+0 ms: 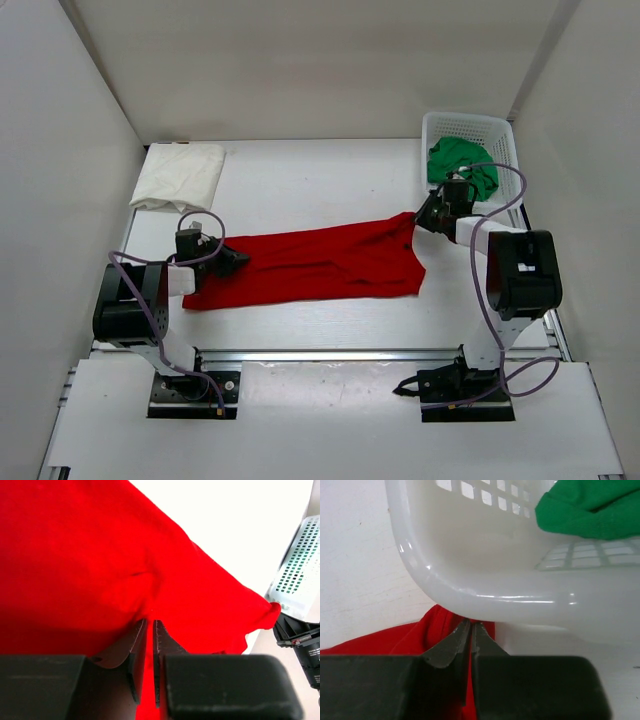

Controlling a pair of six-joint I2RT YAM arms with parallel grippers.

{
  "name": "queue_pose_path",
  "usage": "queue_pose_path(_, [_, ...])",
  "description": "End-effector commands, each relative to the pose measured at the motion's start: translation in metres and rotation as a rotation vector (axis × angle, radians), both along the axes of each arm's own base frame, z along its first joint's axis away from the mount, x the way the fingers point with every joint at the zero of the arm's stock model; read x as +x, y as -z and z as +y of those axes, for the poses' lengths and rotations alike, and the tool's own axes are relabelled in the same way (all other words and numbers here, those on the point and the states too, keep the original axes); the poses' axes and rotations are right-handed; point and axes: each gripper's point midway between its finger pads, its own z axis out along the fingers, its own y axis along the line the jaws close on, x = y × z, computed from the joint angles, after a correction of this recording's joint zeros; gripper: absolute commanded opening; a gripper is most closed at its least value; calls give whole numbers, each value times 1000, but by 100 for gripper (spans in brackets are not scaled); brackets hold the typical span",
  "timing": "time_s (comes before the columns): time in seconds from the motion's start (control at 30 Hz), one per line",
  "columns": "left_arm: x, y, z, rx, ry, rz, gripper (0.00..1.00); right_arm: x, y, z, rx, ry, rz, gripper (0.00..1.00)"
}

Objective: Fold and stack the t-shirts
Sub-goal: Fold the other side of the tshirt into a rectangle

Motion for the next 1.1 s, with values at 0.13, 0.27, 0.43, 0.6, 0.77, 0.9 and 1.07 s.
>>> queue_pose_path(0.13, [-2,0,12,74,-6,13,22,42,-38,-11,-31,-38,-92,0])
queue_pose_path(0.27, [-1,-2,7,70,7,9,22,46,-39,-3,-69,-95,-51,17])
queue_pose_path(0.43, [0,-20,-12,129,79,-46,24,12,-49,7,-65,-87,-56,36])
queue_pose_path(0.6, [-19,-34,-94,167,291,-101,26,-27,-47,26,16,-115,-79,8])
queue_pose_path(0.77, [-37,-45,-189,95,468,-160,29,-61,-29,45,13,-168,-50,3])
queue_pose_path(0.9, [-38,-44,-238,8,519,-146,33,-87,-17,56,4,-200,-32,21])
queue_pose_path(1.07, [-37,-36,-266,-23,531,-126,39,-100,-10,55,10,-207,-24,29])
